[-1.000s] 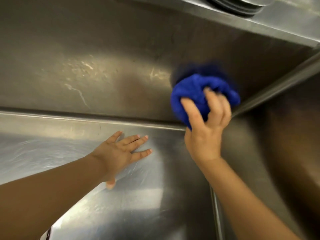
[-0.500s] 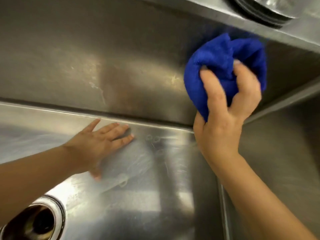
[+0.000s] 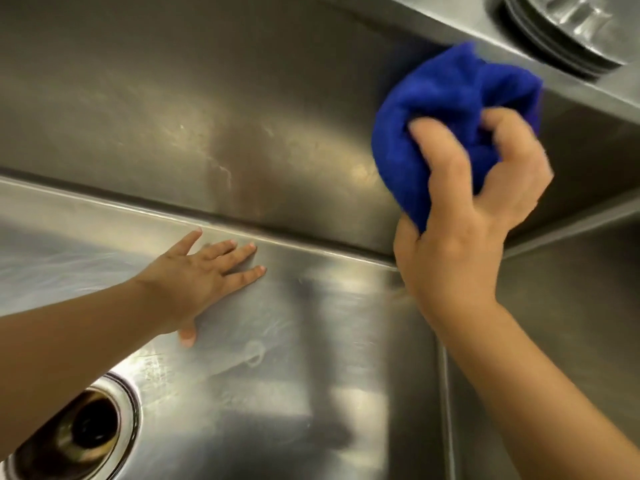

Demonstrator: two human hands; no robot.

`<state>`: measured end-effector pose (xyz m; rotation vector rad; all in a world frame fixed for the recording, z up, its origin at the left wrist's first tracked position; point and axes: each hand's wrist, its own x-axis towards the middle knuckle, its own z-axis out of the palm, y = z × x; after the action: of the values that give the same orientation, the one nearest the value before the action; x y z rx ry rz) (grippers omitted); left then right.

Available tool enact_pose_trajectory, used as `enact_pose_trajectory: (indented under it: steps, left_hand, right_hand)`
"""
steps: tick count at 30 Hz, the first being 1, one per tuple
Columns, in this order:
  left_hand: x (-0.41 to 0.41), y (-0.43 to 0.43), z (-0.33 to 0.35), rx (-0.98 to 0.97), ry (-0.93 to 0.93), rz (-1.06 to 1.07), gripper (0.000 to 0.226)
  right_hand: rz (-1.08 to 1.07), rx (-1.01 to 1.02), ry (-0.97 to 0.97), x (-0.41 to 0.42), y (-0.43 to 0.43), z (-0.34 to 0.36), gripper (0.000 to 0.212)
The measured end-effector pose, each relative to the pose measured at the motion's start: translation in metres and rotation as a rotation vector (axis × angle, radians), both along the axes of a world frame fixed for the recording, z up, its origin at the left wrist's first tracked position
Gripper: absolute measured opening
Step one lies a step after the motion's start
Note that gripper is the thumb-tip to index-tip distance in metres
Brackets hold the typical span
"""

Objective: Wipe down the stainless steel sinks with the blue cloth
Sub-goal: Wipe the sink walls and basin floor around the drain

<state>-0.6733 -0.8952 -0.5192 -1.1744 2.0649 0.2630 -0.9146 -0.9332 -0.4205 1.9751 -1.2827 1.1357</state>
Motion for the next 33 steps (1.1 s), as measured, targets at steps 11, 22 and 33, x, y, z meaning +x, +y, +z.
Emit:
enact_pose_trajectory:
  steps: [11, 22, 33]
  left_hand:
    - [0.002, -0.002, 0.0, 0.023, 0.012, 0.022, 0.129]
    - [0.003, -0.002, -0.001, 0.047, 0.045, 0.044, 0.129]
    - [0.002, -0.003, 0.002, 0.048, 0.072, 0.048, 0.13]
  right_hand:
    - [0.004, 0.278, 0.08, 0.005, 0.019, -0.023, 0.058]
    - [-0.044, 0.401, 0.379, 0.006, 0.015, -0.096, 0.052]
    - [-0.004, 0.215, 0.356, 0.015, 0.011, -0.079, 0.05]
